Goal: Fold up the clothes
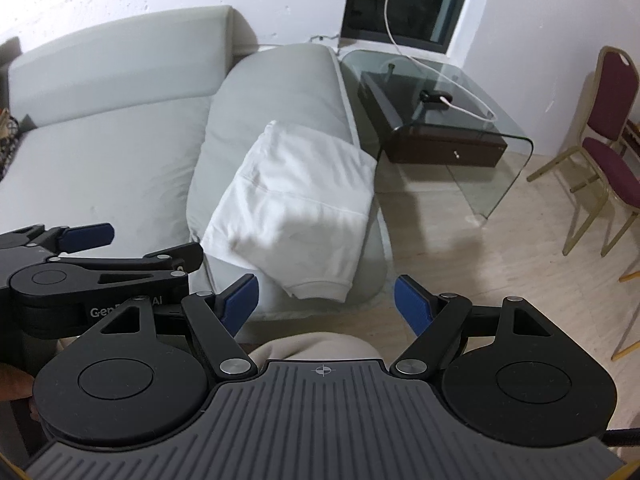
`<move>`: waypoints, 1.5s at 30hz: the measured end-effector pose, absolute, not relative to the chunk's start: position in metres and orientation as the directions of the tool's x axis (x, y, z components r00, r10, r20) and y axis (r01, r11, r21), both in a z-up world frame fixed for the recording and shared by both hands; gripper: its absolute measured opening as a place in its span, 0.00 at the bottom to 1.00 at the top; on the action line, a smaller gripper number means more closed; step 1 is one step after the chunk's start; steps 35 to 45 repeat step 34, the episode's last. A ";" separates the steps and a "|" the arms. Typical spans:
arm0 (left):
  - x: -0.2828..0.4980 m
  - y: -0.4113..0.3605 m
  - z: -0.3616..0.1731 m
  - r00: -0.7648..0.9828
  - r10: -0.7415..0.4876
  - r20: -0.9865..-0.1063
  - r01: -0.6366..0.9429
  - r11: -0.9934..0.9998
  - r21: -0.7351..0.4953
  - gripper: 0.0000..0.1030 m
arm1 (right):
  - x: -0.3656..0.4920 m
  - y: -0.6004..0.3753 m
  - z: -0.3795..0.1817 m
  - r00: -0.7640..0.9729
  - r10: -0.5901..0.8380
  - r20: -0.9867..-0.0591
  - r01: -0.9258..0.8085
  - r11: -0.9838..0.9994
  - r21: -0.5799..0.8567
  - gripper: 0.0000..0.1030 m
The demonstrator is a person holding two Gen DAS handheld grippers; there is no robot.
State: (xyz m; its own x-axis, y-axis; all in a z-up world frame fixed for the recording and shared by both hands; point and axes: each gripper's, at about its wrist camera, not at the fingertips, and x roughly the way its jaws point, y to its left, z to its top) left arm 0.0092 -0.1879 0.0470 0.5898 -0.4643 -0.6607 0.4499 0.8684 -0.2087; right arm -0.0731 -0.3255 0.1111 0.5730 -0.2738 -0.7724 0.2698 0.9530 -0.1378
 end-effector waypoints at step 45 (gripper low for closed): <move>0.018 -0.203 0.030 0.558 -0.455 -0.694 0.465 0.864 -0.193 0.92 | -0.069 -0.340 0.090 0.544 -0.261 -0.798 0.310 0.946 -0.098 0.78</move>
